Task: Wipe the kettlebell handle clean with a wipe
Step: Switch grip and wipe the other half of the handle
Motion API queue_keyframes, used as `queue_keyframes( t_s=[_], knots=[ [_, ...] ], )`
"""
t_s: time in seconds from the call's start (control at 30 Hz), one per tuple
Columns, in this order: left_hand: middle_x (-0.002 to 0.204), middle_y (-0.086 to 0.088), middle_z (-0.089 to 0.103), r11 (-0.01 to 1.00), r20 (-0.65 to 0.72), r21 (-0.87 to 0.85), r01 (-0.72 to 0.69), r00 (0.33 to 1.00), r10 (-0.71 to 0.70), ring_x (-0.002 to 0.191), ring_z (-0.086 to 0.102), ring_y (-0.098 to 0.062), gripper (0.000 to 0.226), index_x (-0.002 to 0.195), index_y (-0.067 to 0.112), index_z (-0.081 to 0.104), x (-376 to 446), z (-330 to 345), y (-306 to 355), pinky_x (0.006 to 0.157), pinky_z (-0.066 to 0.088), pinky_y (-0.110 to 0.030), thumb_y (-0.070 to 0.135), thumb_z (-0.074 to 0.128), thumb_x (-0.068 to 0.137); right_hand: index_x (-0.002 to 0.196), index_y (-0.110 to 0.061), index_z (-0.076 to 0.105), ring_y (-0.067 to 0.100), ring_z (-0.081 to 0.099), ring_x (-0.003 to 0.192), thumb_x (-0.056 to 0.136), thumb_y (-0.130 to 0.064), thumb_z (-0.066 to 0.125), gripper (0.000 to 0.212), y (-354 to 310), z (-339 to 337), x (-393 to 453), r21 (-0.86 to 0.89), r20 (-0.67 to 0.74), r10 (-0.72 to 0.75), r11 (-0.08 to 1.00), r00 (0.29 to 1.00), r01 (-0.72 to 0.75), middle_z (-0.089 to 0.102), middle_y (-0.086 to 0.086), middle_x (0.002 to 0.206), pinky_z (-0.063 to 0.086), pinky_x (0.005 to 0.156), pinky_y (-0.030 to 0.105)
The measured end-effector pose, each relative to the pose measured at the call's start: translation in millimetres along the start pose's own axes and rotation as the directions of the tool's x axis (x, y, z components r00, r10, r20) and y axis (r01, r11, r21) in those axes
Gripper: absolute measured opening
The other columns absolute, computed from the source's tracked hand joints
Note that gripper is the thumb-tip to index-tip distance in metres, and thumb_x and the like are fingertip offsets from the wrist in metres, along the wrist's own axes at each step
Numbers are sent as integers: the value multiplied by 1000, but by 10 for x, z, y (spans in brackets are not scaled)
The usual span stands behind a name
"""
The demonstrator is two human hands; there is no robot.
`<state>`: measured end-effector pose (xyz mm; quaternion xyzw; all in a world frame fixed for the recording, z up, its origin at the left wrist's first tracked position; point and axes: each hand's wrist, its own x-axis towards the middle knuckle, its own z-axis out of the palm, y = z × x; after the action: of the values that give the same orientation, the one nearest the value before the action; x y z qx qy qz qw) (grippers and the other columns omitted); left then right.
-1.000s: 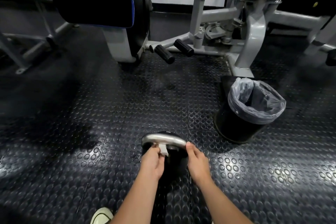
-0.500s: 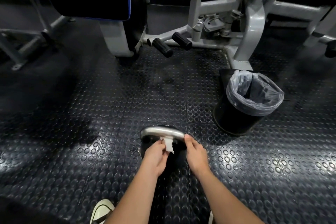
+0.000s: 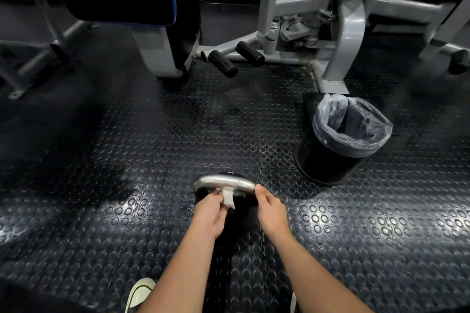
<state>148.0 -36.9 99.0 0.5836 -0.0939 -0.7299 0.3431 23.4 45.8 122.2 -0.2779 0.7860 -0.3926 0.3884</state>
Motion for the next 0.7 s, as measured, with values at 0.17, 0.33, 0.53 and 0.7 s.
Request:
queue_keyframes(
  t_s=[0.17,0.33,0.53,0.7],
  knots=[
    [132,-20,66,999,-17,-43,17,1000,-18,91,63,-19,42,147,-7,55,8,-15,-11,82,55,-29,-14,39,109,129,-29,62,11,58,99,97,-60,37,52,29,12,24,-9,-3,7,1000,1000,-7,67,-7,105,43,95,29],
    [135,-25,67,999,21,-9,42,999,-42,111,68,-29,39,145,-9,58,-24,29,-76,107,51,-35,-11,41,110,126,-30,64,14,61,100,97,-61,37,51,38,3,37,-3,-3,8,1000,1000,-8,69,-5,104,46,96,32],
    [118,-20,71,996,73,84,27,997,-33,98,67,-22,40,145,-7,57,4,-31,-80,98,51,-33,-10,37,111,130,-32,61,14,63,101,93,-68,36,58,60,20,56,5,7,23,1000,1000,-23,70,-4,105,47,97,34],
    [108,-19,72,983,96,172,62,992,-80,91,69,-24,30,117,-8,67,-33,27,3,75,55,-29,-15,40,107,132,-30,61,13,60,109,94,-65,37,57,58,15,64,14,6,28,1000,1000,-28,68,-3,116,44,102,31]
  ],
)
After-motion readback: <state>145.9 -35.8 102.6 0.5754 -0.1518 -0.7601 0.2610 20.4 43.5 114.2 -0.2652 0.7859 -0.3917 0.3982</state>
